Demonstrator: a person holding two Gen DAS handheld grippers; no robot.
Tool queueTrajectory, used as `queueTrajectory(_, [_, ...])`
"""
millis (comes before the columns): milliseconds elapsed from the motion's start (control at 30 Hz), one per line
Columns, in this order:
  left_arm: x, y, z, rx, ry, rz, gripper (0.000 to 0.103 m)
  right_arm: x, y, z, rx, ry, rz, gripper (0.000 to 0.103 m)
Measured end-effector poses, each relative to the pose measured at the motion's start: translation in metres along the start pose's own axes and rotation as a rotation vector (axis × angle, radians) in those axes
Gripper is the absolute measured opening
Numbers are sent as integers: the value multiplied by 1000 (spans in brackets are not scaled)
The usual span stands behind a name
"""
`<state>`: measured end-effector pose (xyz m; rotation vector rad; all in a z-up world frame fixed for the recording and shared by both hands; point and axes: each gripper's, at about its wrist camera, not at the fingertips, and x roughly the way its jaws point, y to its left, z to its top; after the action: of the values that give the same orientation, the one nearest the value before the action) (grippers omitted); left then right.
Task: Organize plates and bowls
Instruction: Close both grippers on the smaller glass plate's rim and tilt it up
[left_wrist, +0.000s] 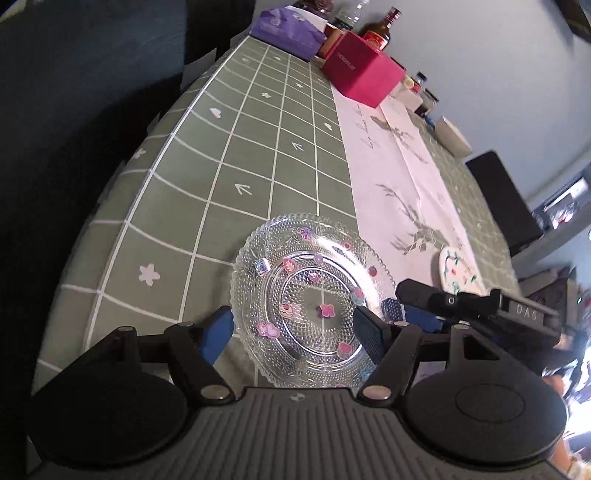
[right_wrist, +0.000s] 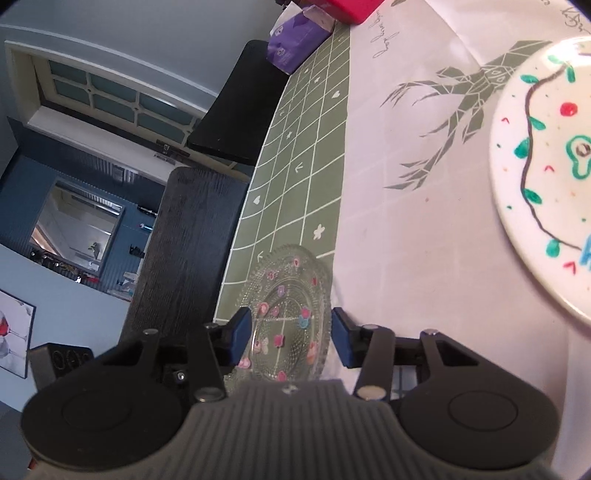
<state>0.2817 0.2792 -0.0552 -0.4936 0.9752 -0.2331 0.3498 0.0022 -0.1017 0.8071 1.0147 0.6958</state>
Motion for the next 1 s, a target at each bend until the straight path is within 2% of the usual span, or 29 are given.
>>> queueTrajectory(200, [-5,5,-3,-27,-50,36,71,3,-11,2,129,24,107,49])
queueTrajectory(367, [-8,17,-6,-110,-46,-14,54,6,1,-3,67,26,78,50])
queueTrajectory(433, [-9,20,-7,-143,-64,-8,44,7,4,-5,60,11,62,50])
queueTrajectory(567, [-15,19,-10,-119,-102,19,44,9,9,-10,-1,25,71,49])
queueTrajectory(600, [-18,21,-11,-130,-126,5,44,9,8,-12,9,27,73,47])
queueTrajectory(633, [-23,24,-12,-149,-147,-15,39,10,5,-14,22,32,73,39])
queueTrajectory(667, [-27,27,-12,-169,-162,-36,33,10,2,-15,35,39,67,26])
queueTrajectory(700, [-31,31,-11,-193,-168,-68,27,11,-3,-17,50,38,58,18])
queueTrajectory(767, [-36,36,-11,-221,-171,-134,21,6,-8,-23,69,7,78,13])
queueTrajectory(900, [-37,34,-14,-205,-178,-143,19,-1,-11,-33,79,-16,118,12])
queueTrajectory(1000, [-36,34,-14,-224,-165,-205,19,-9,-13,-37,89,-54,139,11])
